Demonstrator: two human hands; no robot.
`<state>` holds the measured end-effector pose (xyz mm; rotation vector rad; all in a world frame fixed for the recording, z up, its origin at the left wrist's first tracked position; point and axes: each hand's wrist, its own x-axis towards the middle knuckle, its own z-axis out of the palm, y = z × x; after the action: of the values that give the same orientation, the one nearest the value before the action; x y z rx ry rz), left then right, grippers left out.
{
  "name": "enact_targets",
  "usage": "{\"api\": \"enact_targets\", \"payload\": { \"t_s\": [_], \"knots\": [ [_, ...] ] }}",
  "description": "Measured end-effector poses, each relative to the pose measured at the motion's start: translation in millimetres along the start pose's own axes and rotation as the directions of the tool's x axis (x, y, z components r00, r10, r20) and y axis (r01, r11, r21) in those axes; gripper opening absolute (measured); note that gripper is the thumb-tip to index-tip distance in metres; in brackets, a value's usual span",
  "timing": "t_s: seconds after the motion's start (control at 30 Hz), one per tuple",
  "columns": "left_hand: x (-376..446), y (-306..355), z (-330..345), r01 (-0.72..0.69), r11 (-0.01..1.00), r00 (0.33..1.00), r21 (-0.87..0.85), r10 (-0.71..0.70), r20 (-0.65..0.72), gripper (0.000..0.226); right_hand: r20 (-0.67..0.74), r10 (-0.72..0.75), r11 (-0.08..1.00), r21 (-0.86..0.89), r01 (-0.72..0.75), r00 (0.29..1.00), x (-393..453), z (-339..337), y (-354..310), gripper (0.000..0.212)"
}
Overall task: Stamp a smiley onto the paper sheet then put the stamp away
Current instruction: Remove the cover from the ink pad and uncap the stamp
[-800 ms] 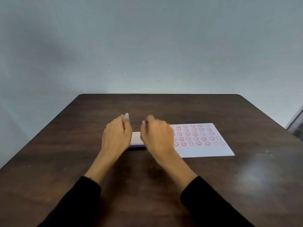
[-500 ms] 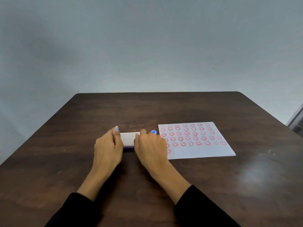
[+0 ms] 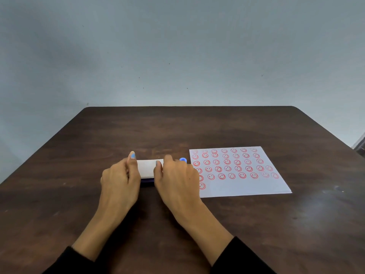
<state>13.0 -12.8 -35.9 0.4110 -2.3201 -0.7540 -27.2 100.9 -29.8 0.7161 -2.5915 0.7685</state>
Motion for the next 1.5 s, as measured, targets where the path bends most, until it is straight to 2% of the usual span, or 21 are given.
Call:
{"api": "enact_targets", "payload": {
  "t_s": [0.13,0.23,0.37,0.53,0.73,0.83,0.97,1.03,1.1,1.17,1.2,1.27,1.37,1.5],
  "knots": [
    [4,3,-7,0.002,1.0,0.997,0.031,0.001,-0.079,0.054,-0.147,-0.021,0.994,-0.108,0.005,0.989,-4,-5,-9,0.021],
    [7,4,-16,0.0,0.999,0.992,0.048,0.006,-0.127,0.054,-0.215,-0.029,0.999,0.033,0.037,0.976,-8,-2,-11,0.02],
    [11,-3,-34,0.041,0.994,0.979,0.097,-0.021,-0.201,0.057,-0.081,-0.117,0.953,0.273,0.135,0.99,-12,5,-18,0.019],
    [13,-17,-50,0.168,0.98,0.951,0.109,-0.132,-0.281,0.055,0.137,-0.253,0.899,0.399,0.18,0.958,-16,17,-29,0.045],
    [11,-35,-48,0.287,0.941,0.932,0.177,-0.232,-0.279,0.05,0.249,-0.28,0.941,0.264,0.213,0.927,-13,39,-40,0.052],
    [10,-43,-44,0.348,0.917,0.922,0.197,-0.296,-0.251,0.05,0.273,-0.275,0.956,0.183,0.231,0.922,-9,48,-42,0.052],
    [9,-49,-41,0.365,0.906,0.918,0.213,-0.312,-0.243,0.051,0.283,-0.28,0.959,0.133,0.251,0.917,-8,53,-45,0.05],
    [9,-47,-41,0.365,0.897,0.921,0.248,-0.308,-0.239,0.05,0.25,-0.29,0.956,0.127,0.266,0.924,-7,49,-44,0.048],
    [10,-46,-41,0.363,0.888,0.925,0.282,-0.308,-0.223,0.045,0.107,-0.276,0.955,0.146,0.26,0.955,-4,39,-40,0.043],
    [11,-41,-41,0.345,0.897,0.934,0.277,-0.301,-0.191,0.039,-0.148,-0.186,0.957,0.195,0.213,0.971,3,23,-28,0.037],
    [12,-37,-39,0.317,0.915,0.945,0.249,-0.283,-0.163,0.038,-0.266,-0.116,0.958,0.225,0.179,0.957,7,13,-19,0.034],
    [14,-27,-32,0.2,0.966,0.978,0.164,-0.188,-0.087,0.041,-0.367,0.018,0.953,0.287,0.095,0.93,13,-6,3,0.032],
    [18,-8,-13,-0.022,0.999,0.999,0.043,0.02,0.049,0.049,-0.261,0.136,0.948,0.314,-0.049,0.956,10,-21,35,0.028],
    [25,18,15,-0.171,0.981,0.975,-0.088,0.181,0.127,0.058,-0.133,0.109,0.975,0.208,-0.08,0.985,1,-20,48,0.027]
  ]
}}
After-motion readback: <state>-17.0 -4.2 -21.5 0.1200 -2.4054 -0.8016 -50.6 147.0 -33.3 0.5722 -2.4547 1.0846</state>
